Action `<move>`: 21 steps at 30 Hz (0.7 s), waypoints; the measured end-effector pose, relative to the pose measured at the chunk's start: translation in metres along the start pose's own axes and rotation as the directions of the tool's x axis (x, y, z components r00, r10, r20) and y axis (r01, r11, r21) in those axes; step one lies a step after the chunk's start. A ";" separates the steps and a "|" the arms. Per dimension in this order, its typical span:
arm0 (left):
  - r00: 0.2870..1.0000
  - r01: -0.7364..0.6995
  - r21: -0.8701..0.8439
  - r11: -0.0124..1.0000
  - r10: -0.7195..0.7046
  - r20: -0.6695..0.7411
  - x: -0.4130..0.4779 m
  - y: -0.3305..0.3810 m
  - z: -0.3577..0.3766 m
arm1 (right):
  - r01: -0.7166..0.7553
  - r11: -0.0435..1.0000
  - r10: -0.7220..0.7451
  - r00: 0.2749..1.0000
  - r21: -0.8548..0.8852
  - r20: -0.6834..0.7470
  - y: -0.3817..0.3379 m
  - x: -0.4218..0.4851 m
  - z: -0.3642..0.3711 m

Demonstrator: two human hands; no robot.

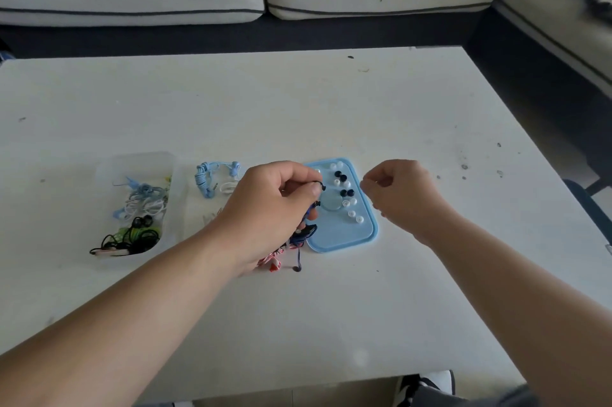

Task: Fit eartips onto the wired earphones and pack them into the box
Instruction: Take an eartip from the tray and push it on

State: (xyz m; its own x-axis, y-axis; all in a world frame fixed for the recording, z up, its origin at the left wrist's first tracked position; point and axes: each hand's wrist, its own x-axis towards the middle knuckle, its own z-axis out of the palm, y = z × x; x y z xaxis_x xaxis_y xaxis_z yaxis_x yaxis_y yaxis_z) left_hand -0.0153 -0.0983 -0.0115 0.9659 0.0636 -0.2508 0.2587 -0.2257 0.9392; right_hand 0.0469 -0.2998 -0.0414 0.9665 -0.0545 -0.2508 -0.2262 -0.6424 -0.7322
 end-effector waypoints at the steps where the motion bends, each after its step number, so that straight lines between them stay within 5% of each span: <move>1: 1.000 0.003 -0.002 1.000 -0.003 0.008 -0.001 0.000 0.000 | 0.014 1.000 -0.014 1.000 -0.027 0.002 0.001 0.003 0.005; 9: 1.000 0.007 -0.010 1.000 -0.007 0.019 -0.004 0.003 -0.007 | -0.010 0.977 0.012 1.000 -0.212 0.009 -0.002 0.026 0.035; 21: 1.000 0.007 -0.055 0.998 -0.007 0.002 -0.004 0.008 -0.017 | 0.010 0.968 -0.004 1.000 -0.252 0.025 -0.006 0.021 0.025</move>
State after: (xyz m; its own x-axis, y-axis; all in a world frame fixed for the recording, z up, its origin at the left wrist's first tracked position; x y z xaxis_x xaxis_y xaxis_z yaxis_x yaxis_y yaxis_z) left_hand -0.0171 -0.0834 0.0012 0.9642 0.0635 -0.2573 0.2645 -0.1711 0.9491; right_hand 0.0659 -0.2782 -0.0583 0.9641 -0.0328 -0.2634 -0.1784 -0.8147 -0.5518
